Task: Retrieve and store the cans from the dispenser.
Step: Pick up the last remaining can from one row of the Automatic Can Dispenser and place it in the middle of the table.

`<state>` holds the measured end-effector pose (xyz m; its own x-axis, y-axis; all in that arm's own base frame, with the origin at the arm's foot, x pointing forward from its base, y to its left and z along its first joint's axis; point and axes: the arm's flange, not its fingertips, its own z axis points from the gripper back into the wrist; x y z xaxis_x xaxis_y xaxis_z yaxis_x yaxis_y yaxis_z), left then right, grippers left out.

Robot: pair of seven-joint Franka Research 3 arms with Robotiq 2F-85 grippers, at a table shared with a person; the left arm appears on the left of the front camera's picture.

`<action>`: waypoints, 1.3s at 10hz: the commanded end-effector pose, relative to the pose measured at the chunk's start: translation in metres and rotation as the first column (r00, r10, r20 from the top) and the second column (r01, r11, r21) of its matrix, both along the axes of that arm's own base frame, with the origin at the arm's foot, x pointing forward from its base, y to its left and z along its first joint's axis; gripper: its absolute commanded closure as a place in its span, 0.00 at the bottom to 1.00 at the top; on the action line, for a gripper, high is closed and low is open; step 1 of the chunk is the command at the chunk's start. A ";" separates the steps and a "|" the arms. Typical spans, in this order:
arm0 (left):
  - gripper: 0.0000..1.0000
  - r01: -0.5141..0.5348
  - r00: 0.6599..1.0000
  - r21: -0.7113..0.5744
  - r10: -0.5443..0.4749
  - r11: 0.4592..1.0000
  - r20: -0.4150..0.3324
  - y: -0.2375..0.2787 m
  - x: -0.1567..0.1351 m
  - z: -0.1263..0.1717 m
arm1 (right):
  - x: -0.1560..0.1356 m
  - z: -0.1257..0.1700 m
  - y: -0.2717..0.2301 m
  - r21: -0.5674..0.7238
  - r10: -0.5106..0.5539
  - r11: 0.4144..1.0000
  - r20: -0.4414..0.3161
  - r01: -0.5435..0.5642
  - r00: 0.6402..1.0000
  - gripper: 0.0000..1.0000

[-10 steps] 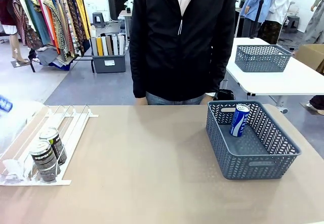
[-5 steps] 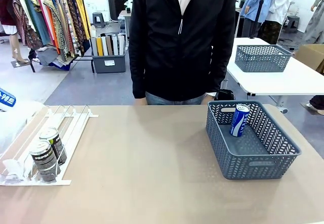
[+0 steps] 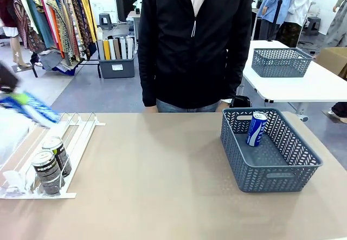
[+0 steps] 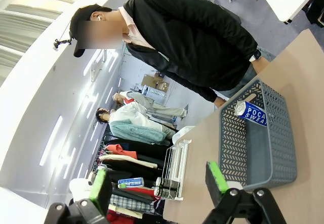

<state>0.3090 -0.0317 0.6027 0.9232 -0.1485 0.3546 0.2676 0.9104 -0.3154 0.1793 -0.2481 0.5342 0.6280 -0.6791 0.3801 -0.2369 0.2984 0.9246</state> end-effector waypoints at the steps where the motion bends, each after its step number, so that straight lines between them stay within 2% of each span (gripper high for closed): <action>1: 1.00 0.310 0.951 0.132 -0.306 0.942 -0.051 -0.140 0.030 -0.001 | 0.002 0.002 0.000 -0.003 -0.003 1.000 0.033 0.003 0.999 0.00; 2: 1.00 0.408 0.913 0.192 -0.398 0.893 -0.091 -0.203 0.044 -0.020 | 0.002 0.002 0.000 -0.003 -0.003 1.000 0.033 0.003 0.999 0.00; 3: 1.00 0.433 0.901 0.252 -0.417 0.866 -0.116 -0.252 0.056 -0.043 | 0.002 0.002 0.000 -0.003 -0.003 1.000 0.033 0.003 0.999 0.00; 4: 1.00 0.425 0.905 0.317 -0.410 0.848 -0.114 -0.289 0.058 -0.066 | 0.002 0.002 0.000 -0.003 -0.003 1.000 0.033 0.003 0.999 0.00; 5: 1.00 0.480 0.877 0.318 -0.462 0.818 -0.135 -0.325 0.055 -0.096 | 0.002 0.002 0.000 -0.003 -0.003 1.000 0.033 0.003 0.999 0.00; 6: 1.00 0.487 0.871 0.365 -0.471 0.793 -0.138 -0.346 0.053 -0.123 | 0.002 0.002 0.000 -0.003 -0.003 1.000 0.033 0.003 0.999 0.00; 7: 1.00 0.486 0.869 0.422 -0.474 0.765 -0.141 -0.359 0.049 -0.144 | 0.002 0.002 0.000 -0.003 -0.003 1.000 0.033 0.003 0.999 0.00; 9: 1.00 0.531 0.846 0.420 -0.492 0.736 -0.208 -0.367 0.051 -0.176 | 0.002 0.002 0.000 -0.003 -0.003 1.000 0.033 0.003 0.999 0.00; 10: 1.00 0.574 0.818 0.408 -0.518 0.710 -0.249 -0.367 0.055 -0.185 | 0.002 0.002 0.000 -0.003 -0.003 1.000 0.033 0.003 0.999 0.00; 11: 1.00 0.578 0.814 0.399 -0.533 0.711 -0.229 -0.369 0.055 -0.184 | 0.002 0.002 0.000 -0.003 -0.003 1.000 0.033 0.003 0.999 0.00; 13: 1.00 0.618 0.784 0.386 -0.569 0.684 -0.246 -0.373 0.054 -0.192 | 0.002 0.002 0.000 -0.003 -0.003 1.000 0.033 0.003 0.999 0.00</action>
